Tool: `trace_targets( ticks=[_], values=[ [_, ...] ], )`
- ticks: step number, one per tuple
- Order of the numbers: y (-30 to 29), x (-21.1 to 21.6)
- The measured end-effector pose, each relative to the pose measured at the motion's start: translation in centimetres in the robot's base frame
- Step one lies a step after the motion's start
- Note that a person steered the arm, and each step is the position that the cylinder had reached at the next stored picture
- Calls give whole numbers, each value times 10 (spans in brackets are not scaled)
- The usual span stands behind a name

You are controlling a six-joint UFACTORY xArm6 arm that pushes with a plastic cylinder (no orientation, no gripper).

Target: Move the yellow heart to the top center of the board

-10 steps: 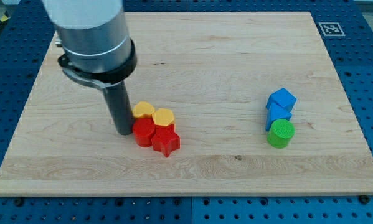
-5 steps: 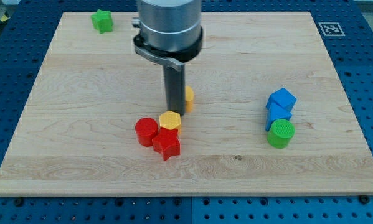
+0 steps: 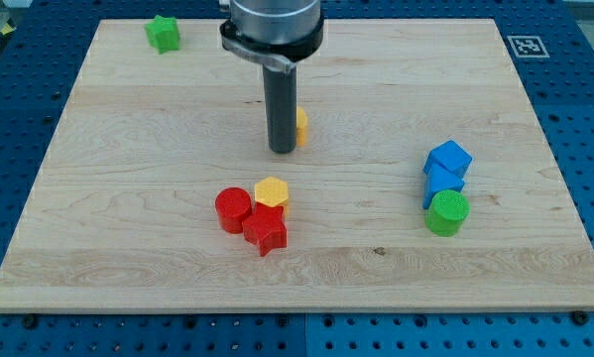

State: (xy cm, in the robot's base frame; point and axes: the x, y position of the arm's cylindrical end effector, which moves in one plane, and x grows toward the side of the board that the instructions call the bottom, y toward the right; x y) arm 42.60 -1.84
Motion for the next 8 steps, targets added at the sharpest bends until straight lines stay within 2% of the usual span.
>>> trace_targets(
  ticks=[2,5,8],
  values=[
    [36,-21],
    [41,-110],
    [41,-178]
  ],
)
